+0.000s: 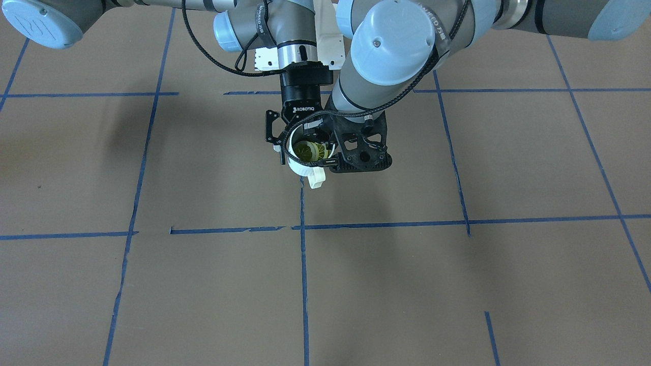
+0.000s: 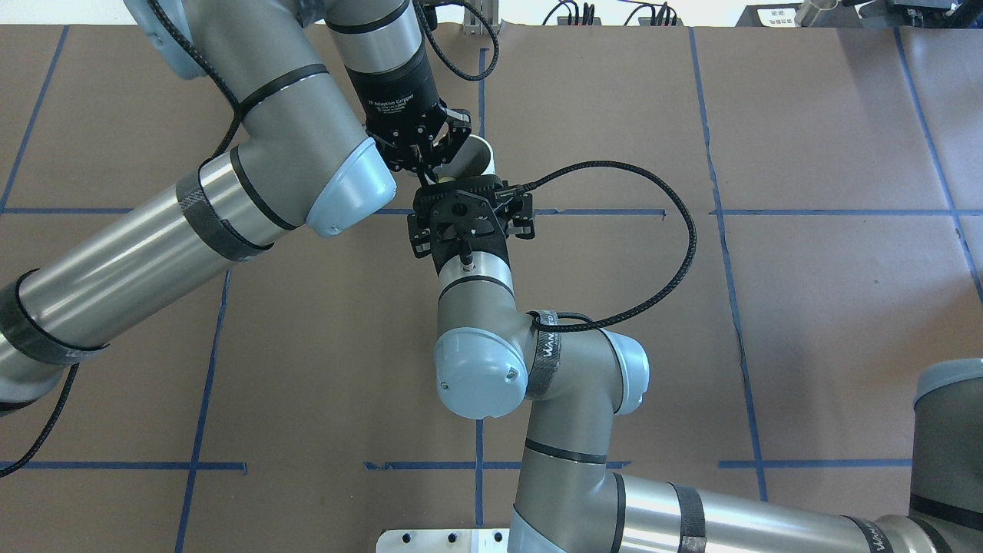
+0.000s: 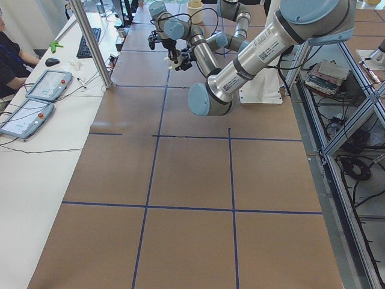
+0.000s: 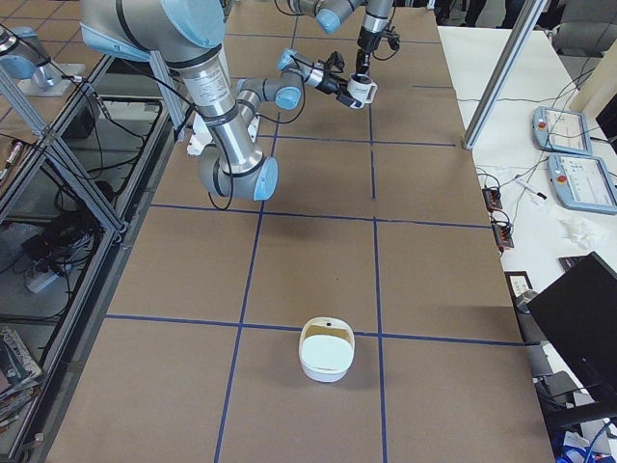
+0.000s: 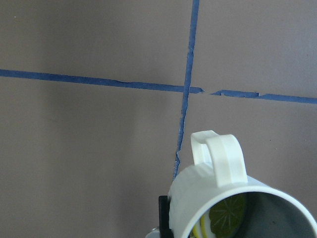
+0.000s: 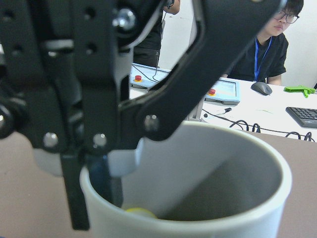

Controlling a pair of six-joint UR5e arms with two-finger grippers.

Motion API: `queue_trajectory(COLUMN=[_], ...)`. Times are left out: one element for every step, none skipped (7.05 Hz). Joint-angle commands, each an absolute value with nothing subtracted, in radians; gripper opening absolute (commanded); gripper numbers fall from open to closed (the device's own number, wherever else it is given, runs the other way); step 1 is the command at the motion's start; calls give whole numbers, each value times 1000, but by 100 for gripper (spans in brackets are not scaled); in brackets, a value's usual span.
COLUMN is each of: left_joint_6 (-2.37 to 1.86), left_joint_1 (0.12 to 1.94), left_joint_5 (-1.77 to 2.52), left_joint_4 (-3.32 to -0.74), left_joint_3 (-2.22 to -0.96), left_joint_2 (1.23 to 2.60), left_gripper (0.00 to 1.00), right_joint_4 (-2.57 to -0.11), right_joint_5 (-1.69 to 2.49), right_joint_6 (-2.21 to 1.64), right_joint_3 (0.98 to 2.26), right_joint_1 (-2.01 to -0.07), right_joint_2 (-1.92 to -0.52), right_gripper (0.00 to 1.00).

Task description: Left arm hands cup to right arm to dump lemon

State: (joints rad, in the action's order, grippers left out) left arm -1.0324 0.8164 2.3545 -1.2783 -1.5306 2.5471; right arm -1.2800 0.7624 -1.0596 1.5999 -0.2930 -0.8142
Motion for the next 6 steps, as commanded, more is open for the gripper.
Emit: queue_trajectory(left_joint_6=[-1032, -1032, -1032, -1040, -1058, -1058], left_joint_1=[816, 816, 816, 818, 822, 827], left_joint_5=[2356, 2356, 2370, 2384, 2390, 2388], left_joint_4=[-1278, -1278, -1278, -1272, -1270, -1247], left_joint_3=[-1529, -1528, -1526, -1534, -1551, -1571], left_joint_2=[2546, 2545, 2543, 2545, 2545, 2545], left_gripper=[0, 8, 28, 99, 100, 100], right_joint_4=[-1279, -1278, -1276, -1276, -1278, -1278], right_joint_5=[767, 770, 772, 773, 773, 773], right_joint_6=[-1060, -1072, -1077, -1077, -1077, -1077], right_joint_3=[1600, 1609, 1612, 1612, 1611, 1611], right_joint_1=[-293, -293, -293, -293, -288, -287], right_joint_2=[-810, -810, -810, -811, -816, -819], right_gripper=[72, 31, 9, 3, 3, 3])
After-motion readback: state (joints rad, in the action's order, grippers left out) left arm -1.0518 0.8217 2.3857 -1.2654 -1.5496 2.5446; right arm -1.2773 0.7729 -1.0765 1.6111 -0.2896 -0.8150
